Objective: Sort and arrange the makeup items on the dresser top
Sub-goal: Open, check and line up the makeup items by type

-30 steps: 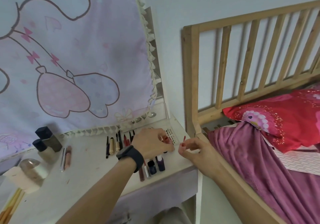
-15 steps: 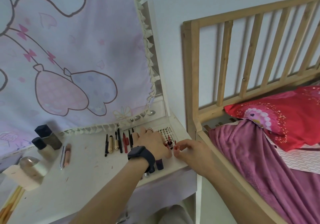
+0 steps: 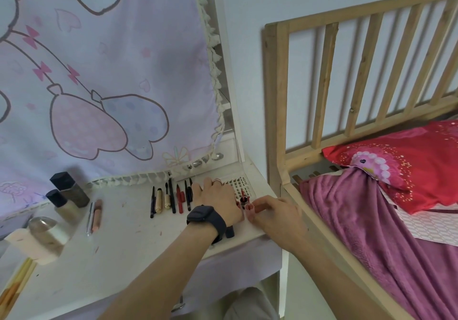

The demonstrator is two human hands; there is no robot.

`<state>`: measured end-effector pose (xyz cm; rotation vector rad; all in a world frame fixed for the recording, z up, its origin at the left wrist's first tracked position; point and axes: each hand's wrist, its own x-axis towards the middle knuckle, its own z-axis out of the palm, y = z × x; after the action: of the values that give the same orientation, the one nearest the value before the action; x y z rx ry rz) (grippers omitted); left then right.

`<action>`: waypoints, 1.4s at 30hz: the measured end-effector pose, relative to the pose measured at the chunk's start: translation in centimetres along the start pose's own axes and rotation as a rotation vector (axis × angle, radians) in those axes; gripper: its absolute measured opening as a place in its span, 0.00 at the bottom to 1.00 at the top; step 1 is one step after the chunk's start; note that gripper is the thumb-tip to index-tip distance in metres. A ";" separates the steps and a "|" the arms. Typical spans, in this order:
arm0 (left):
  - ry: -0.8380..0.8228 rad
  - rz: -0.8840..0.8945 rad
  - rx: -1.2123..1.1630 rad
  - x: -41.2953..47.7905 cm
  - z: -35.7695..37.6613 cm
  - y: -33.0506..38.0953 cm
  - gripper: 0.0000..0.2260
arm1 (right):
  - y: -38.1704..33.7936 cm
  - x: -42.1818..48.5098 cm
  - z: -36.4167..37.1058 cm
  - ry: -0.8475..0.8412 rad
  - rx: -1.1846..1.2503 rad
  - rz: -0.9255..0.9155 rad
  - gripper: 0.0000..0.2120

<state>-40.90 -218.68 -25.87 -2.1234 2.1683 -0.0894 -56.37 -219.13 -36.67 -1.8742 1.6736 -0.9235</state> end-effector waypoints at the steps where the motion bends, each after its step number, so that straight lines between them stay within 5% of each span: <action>1: 0.004 0.003 0.000 0.0 0.0 0.0 0.09 | 0.0 0.0 0.0 -0.001 -0.009 -0.002 0.11; 25: -0.004 0.037 -0.002 -0.2 -0.8 -0.8 0.11 | -1.1 -0.5 0.0 -0.005 -0.062 0.005 0.21; 34: 0.083 -0.006 -0.370 -1.2 -3.4 -5.0 0.12 | -2.0 -2.2 -2.3 -0.013 0.098 0.035 0.15; 42: 0.235 -0.112 -0.587 -3.9 -3.0 -12.0 0.08 | -8.1 -5.5 -3.2 0.220 0.216 -0.181 0.16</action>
<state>-29.23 -215.20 -21.38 -2.6563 2.4302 0.3502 -53.49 -212.18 -29.63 -1.8524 1.4694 -1.3704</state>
